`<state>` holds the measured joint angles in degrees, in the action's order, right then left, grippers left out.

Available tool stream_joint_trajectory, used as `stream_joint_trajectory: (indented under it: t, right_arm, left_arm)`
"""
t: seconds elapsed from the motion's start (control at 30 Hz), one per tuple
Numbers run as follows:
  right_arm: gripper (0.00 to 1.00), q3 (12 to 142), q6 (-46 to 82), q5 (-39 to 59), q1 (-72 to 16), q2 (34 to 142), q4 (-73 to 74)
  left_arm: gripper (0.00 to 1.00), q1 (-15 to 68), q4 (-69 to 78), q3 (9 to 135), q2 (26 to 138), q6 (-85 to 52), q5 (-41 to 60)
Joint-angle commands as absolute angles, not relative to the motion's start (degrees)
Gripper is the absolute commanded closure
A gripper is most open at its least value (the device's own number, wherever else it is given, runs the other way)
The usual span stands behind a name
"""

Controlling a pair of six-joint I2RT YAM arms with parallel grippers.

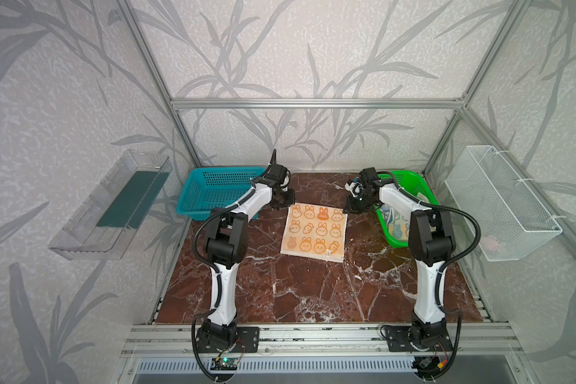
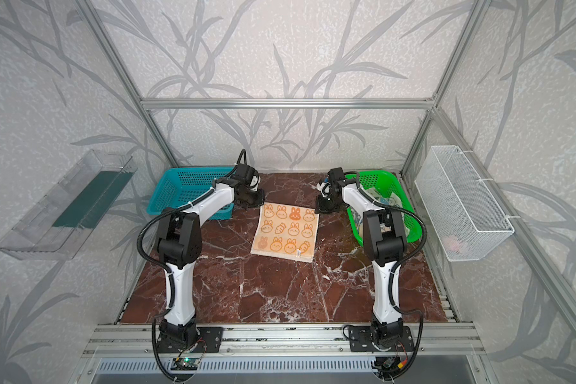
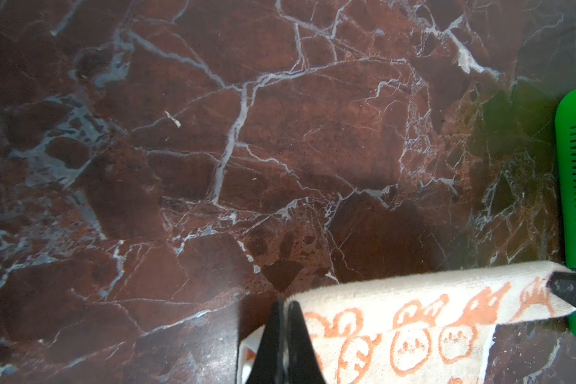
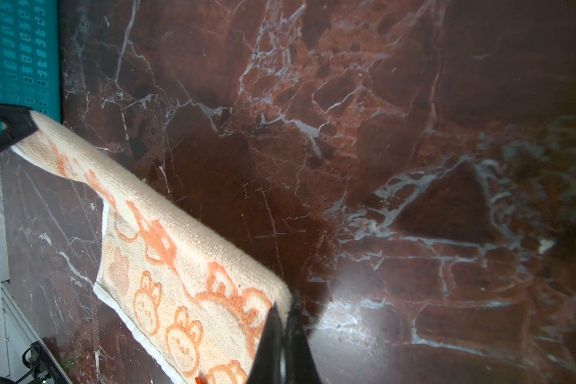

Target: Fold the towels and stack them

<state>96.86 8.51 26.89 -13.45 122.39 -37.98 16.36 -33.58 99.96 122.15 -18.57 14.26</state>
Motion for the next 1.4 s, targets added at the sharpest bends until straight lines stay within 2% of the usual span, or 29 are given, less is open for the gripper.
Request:
stream_joint_trajectory:
  t: [0.0, 0.83, 1.1, 1.37]
  right_arm:
    - [1.0, 93.5, 8.4, 29.4, -13.0, 121.1, -37.5]
    - [1.0, 70.1, 10.5, 28.8, -16.8, 102.6, -33.6]
    - [1.0, 63.7, 11.0, 28.9, -17.6, 101.5, -30.8]
    - [1.0, 59.4, 11.8, 28.3, -19.2, 101.2, -28.3]
  left_arm:
    - [1.0, 15.5, -35.3, 97.5, 121.0, -17.0, 14.2]
    - [1.0, 15.5, -35.3, 79.8, 105.7, -18.5, 13.3]
    - [1.0, 15.8, -32.6, 73.6, 103.7, -20.7, 13.9]
    - [1.0, 16.2, -33.0, 73.1, 104.5, -20.8, 11.9]
